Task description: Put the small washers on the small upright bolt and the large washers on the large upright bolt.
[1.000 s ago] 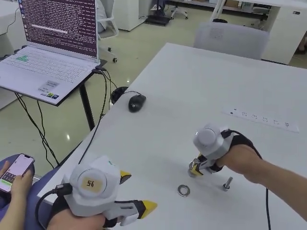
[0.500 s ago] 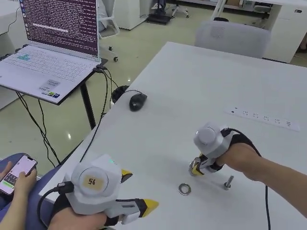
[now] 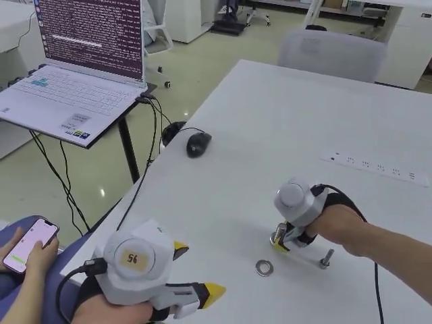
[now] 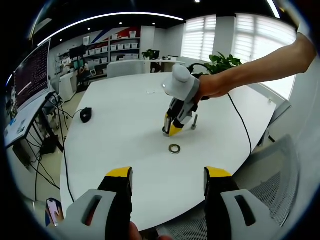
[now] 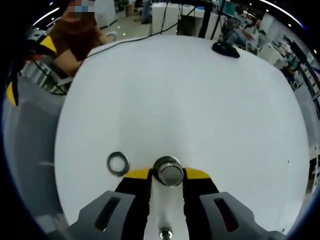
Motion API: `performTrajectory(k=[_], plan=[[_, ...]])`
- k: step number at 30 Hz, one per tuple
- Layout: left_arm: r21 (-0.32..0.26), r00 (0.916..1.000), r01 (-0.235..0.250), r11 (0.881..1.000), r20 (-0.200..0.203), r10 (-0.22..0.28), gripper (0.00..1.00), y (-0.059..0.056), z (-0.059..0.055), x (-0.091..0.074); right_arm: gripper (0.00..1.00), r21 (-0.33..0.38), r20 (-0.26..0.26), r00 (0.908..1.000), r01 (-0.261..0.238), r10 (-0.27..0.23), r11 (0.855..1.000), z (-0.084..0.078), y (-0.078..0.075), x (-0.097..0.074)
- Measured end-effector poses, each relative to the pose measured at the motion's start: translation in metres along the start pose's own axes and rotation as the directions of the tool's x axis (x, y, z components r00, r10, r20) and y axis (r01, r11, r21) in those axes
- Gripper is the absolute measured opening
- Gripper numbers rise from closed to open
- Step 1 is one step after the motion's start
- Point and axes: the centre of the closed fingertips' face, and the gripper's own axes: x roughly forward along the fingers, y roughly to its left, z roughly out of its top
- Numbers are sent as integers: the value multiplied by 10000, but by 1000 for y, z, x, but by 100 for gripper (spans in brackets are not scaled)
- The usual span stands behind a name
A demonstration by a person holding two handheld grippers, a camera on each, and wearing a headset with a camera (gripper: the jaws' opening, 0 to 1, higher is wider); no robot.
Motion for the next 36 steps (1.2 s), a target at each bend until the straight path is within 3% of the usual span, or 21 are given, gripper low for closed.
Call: performTrajectory(k=[4,16,22,26,29,36], plan=[[20,10000,-10,10000,1,10,57,0,0,0,27,-179,-32,10000,9,-10,9998,-2,2,-1],[188,9999,103,9998,60,-104,57,-3,5,2,27,494,212,9996,197,-207,9986,-9,6,-15],[256,9999,131,9996,99,-134,57,-6,7,2,26,323,348,9992,163,-174,9993,-7,23,-21],[307,9998,171,9994,112,-174,57,-8,7,2,26,-45,563,9979,-323,325,9995,-3,46,-19],[324,9998,182,9993,116,-186,57,-10,7,2,26,-473,421,9973,-574,594,9972,-4,61,-11],[282,9999,117,9995,96,-119,57,-10,4,-2,27,-326,348,9975,-603,614,9976,-3,69,4]])
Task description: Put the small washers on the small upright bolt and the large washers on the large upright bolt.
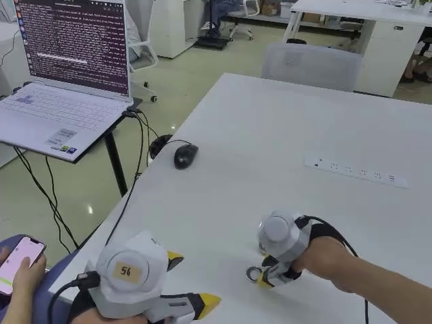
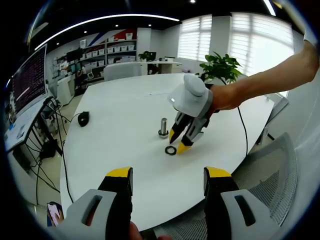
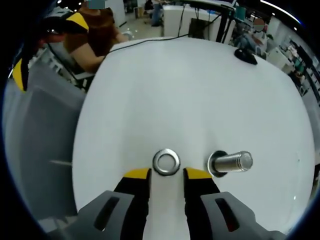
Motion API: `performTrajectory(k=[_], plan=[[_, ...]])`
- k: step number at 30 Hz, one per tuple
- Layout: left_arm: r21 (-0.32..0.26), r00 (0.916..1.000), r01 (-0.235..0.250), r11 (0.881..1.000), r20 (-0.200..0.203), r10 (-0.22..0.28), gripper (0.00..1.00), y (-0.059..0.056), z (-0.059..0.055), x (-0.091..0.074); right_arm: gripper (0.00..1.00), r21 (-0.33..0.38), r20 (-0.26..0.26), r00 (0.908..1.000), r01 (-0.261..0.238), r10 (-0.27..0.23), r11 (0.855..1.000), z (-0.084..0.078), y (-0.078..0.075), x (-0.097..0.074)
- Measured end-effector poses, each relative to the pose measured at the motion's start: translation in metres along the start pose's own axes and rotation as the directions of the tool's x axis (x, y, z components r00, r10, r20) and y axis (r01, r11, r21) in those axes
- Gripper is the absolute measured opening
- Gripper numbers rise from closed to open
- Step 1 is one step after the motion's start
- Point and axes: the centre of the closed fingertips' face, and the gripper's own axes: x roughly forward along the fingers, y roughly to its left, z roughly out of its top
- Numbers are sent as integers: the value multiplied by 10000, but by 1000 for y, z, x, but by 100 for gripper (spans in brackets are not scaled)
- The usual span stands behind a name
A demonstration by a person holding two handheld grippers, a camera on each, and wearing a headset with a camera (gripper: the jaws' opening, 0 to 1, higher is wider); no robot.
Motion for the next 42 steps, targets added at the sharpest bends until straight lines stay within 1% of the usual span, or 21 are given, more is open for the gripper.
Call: performTrajectory(k=[3,9,12,14,15,17,19,21,24,26,29,31,33,35,36,39,40,41,42], plan=[[-53,10000,-66,10000,-14,66,57,2,-2,-2,27,90,0,10000,-79,79,9999,3,2,2],[-93,9999,-122,9999,-1,122,57,3,-2,-3,28,-98,21,10000,-97,97,9999,7,1,5],[-94,9999,-118,9999,21,118,57,2,-1,-2,27,-386,2,9999,-148,149,9991,7,3,5],[-94,9999,-105,9999,29,105,57,1,0,-1,25,-432,28,9998,-177,178,9989,7,6,5],[-74,10000,-95,9999,23,95,57,1,0,0,25,-560,87,9999,-82,87,9984,7,7,5],[-65,10000,-75,10000,22,75,57,0,1,1,25,-324,207,9998,-2,9,9995,7,9,4],[-68,10000,-69,10000,20,70,57,0,1,1,24,272,197,9995,243,-248,9993,2,10,2],[-86,10000,-80,9999,31,80,57,0,1,1,24,566,196,9992,327,-338,9979,-2,12,1],[-103,10000,-92,9999,16,92,57,0,1,2,25,649,278,9994,207,-225,9977,-8,22,-2],[-117,10000,-84,9999,8,84,57,1,0,2,25,470,340,9993,143,-159,9988,-12,28,-4],[-103,10000,-61,9999,-6,61,57,-1,1,3,25,641,331,9992,206,-228,9977,-18,32,-7],[-98,10000,-38,9999,2,38,57,-2,1,4,26,764,431,9989,154,-187,9970,-21,37,-9],[-91,10000,-10,10000,-5,10,56,-3,2,5,28,807,614,9979,-261,212,9964,-22,47,-10],[-74,10000,-5,10000,-14,5,56,-3,2,6,30,849,552,9981,-321,274,9959,-26,51,-12],[-81,10000,0,10000,-2,-1,56,-4,2,6,29,736,496,9982,-359,323,9966,-28,54,-12],[-19,10000,36,10000,-25,-36,56,-6,3,7,29,265,622,9960,-658,640,9975,-28,57,-12],[9,10000,50,10000,-39,-50,56,-6,3,7,28,45,651,9957,-660,656,9978,-28,56,-12],[38,10000,76,10000,-52,-76,56,-7,4,7,28,-391,709,9949,-696,723,9968,-26,55,-12],[52,9999,87,9999,-58,-86,56,-8,4,7,28,-725,720,9951,-633,685,9954,-25,53,-11]])
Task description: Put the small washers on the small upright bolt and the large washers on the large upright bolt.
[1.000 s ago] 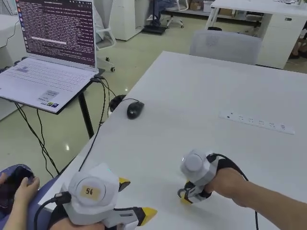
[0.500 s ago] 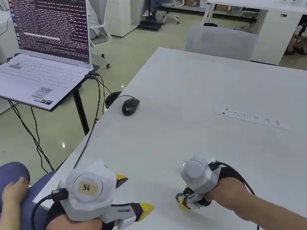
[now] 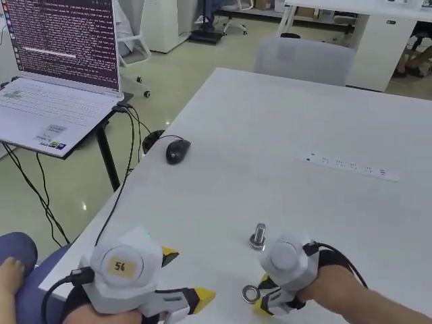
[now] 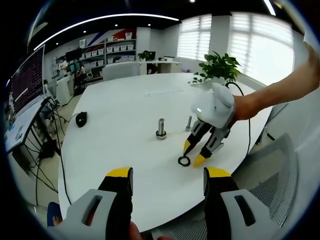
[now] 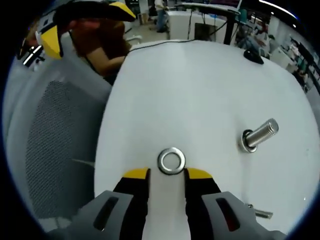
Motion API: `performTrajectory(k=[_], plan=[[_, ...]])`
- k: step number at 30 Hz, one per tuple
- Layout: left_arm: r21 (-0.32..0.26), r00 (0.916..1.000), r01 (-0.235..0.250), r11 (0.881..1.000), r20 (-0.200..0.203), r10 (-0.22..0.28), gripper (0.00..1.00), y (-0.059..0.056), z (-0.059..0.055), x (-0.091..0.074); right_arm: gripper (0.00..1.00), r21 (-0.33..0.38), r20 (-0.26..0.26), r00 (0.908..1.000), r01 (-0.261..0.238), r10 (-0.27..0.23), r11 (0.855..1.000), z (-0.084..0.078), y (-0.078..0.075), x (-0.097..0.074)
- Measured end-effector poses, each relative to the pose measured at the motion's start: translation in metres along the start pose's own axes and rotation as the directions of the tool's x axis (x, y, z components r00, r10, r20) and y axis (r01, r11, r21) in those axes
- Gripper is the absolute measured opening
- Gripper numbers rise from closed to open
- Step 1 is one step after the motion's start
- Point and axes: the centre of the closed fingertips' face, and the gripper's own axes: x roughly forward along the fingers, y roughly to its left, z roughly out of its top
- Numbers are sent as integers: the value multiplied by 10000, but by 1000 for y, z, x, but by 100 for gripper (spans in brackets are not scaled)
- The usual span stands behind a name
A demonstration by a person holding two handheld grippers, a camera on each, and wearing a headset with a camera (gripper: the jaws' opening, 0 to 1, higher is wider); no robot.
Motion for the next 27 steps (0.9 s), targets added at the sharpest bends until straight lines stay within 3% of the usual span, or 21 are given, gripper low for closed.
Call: performTrajectory(k=[3,9,11,14,16,18,21,23,26,27], plan=[[15,10000,41,10000,-3,-41,56,-1,1,1,29,-1377,-31,9995,-322,321,9899,2,-1,3],[82,10000,46,10000,-9,-46,56,-3,3,1,31,-2813,-620,9920,-1233,1102,9517,7,1,4],[67,10000,37,10000,-3,-37,56,-3,3,1,32,-3323,-911,9873,-1536,1304,9306,9,2,5],[84,10000,23,10000,-35,-23,56,-3,3,1,31,-4435,-1576,9733,-2206,1668,8687,8,6,6],[58,10000,10,10000,-34,-9,56,-2,2,1,31,-4818,-1868,9661,-2483,1783,8404,7,5,5],[56,10000,-12,10000,-46,12,56,-2,2,1,31,-4753,-1915,9627,-2615,1914,8401,7,4,5],[14,10000,-43,10000,-47,43,56,-1,2,0,28,-5240,-2023,9645,-2531,1698,8132,8,1,6],[-6,10000,-57,10000,-55,56,56,-1,1,1,27,-5141,-2023,9636,-2565,1750,8185,7,2,6],[-64,10000,-60,10000,-74,60,56,-1,-1,2,24,-4313,-1624,9715,-2273,1727,8731,9,1,6],[-57,10000,-45,10000,-81,45,56,-2,-1,3,24,-4446,-1649,9717,-2262,1690,8667,9,1,6]])
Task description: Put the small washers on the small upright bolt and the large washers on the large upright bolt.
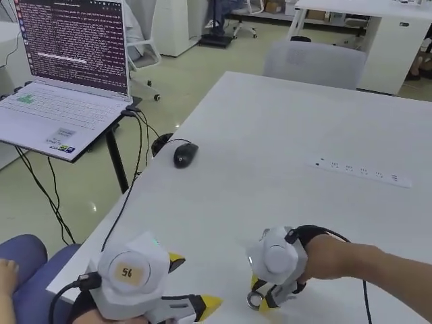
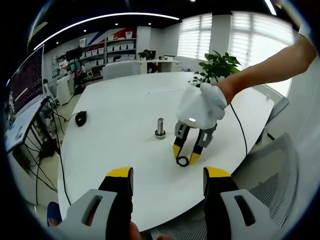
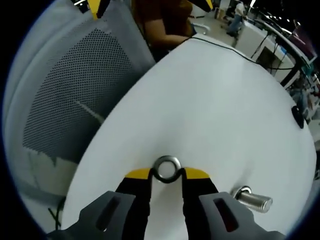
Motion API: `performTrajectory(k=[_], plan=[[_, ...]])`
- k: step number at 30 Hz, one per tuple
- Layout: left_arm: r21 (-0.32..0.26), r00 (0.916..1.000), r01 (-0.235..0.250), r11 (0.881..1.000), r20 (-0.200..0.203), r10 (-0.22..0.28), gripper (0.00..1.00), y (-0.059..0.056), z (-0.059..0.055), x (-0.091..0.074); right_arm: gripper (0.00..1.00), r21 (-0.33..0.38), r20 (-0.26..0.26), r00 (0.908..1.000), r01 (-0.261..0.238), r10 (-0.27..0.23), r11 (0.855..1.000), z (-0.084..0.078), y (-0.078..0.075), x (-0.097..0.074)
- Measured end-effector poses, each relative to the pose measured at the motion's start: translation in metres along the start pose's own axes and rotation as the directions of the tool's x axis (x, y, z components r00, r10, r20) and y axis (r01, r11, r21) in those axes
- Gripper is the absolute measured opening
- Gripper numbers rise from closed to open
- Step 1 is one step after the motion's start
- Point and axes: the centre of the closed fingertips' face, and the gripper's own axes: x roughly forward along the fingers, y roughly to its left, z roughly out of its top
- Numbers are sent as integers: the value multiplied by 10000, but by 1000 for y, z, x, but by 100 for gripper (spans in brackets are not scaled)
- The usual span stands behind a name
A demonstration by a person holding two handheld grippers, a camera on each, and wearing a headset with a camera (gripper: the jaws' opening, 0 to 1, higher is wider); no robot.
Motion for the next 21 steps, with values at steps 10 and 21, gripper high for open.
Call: performTrajectory(k=[10,21], plan=[[50,10000,-28,10000,30,28,56,2,3,-1,23,2590,1237,9902,316,-656,9653,4,4,-2],[43,10000,-4,10000,-5,4,56,1,2,2,23,5125,1654,9658,886,-1995,8541,-9,-10,-14]])
